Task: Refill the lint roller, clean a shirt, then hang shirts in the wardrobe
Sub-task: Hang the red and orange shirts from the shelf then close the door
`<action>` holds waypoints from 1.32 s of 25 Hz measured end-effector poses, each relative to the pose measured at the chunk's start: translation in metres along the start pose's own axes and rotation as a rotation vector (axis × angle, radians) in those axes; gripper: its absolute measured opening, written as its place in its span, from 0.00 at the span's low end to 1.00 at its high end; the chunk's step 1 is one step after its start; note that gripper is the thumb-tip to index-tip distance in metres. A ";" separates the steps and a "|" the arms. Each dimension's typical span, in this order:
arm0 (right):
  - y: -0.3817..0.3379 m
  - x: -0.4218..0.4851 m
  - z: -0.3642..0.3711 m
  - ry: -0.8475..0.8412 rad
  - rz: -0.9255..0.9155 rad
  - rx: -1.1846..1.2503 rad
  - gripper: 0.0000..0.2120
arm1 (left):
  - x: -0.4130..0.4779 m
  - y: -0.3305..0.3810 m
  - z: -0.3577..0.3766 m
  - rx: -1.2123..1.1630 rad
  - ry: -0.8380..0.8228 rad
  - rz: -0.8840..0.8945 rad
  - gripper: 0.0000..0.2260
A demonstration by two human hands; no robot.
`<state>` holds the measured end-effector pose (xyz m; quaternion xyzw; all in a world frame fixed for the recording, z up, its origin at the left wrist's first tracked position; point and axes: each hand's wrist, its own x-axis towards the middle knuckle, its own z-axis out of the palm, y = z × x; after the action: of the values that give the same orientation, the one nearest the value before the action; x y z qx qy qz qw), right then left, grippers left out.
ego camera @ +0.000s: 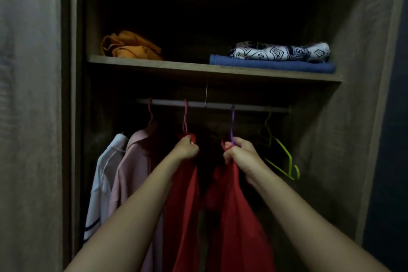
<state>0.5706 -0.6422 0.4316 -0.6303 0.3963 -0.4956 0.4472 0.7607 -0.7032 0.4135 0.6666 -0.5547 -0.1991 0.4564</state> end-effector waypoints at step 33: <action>0.024 0.061 0.078 -0.517 -0.676 -1.320 0.28 | -0.008 -0.056 -0.079 0.890 0.384 0.147 0.11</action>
<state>0.6578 -0.6927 0.4168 -0.9475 0.2788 -0.1042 -0.1169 0.8505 -0.6673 0.4048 0.7808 -0.5375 0.2165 0.2339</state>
